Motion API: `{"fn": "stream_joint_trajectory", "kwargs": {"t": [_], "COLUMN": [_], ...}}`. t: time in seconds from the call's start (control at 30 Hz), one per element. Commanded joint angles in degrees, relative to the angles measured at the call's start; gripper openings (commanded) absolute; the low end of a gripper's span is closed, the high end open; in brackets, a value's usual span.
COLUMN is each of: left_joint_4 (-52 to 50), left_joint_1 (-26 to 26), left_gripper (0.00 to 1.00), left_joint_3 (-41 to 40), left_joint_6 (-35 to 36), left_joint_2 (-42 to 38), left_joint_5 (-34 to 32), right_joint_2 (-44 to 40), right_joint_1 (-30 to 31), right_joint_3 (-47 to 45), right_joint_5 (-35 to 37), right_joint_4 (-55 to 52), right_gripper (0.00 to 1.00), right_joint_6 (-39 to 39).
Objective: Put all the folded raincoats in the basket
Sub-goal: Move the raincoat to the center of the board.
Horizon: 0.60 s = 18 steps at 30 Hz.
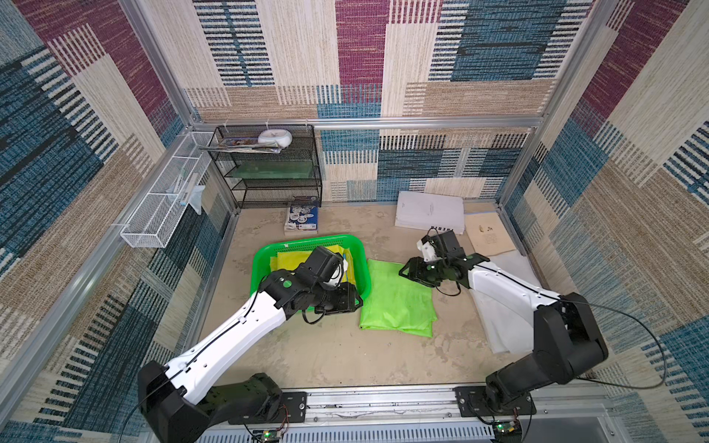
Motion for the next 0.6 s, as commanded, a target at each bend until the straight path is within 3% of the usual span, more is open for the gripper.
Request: {"fn": "stream_joint_trajectory", "kwargs": {"t": [0.0,0.13,0.2,0.33,0.57], "left_joint_4": [2.8,2.58,1.4,1.26,0.71], "left_joint_1": [-3.26,-6.92,-7.58,-9.72,-10.64], "left_gripper": [0.49,0.47,0.4,0.37,0.33], "left_joint_3": [5.02,12.48,15.7,21.3,25.7], "left_joint_6": [2.86,3.58,1.67,1.77,3.17], "left_joint_2": [6.54,17.62,23.7,33.27,43.42], "left_joint_5": [0.42,-0.48,-0.69,-1.51,-3.04], "right_joint_2": [-5.35,-8.74,-8.95,-8.37,-6.58], "right_joint_1": [-3.63,-8.42,-10.34,-12.31,-14.17], "right_joint_3": [-5.6,-11.59,-13.75,-15.07,-18.04], "right_joint_5": [2.01,0.61,-2.13,-5.05,-9.48], "right_joint_4": [-2.55,-3.08,-2.24,-1.66,2.86], "right_gripper": [0.62,0.66,0.66,0.64,0.59], "right_joint_6": [-2.86,-5.94,-6.64,-8.07,-7.07]}}
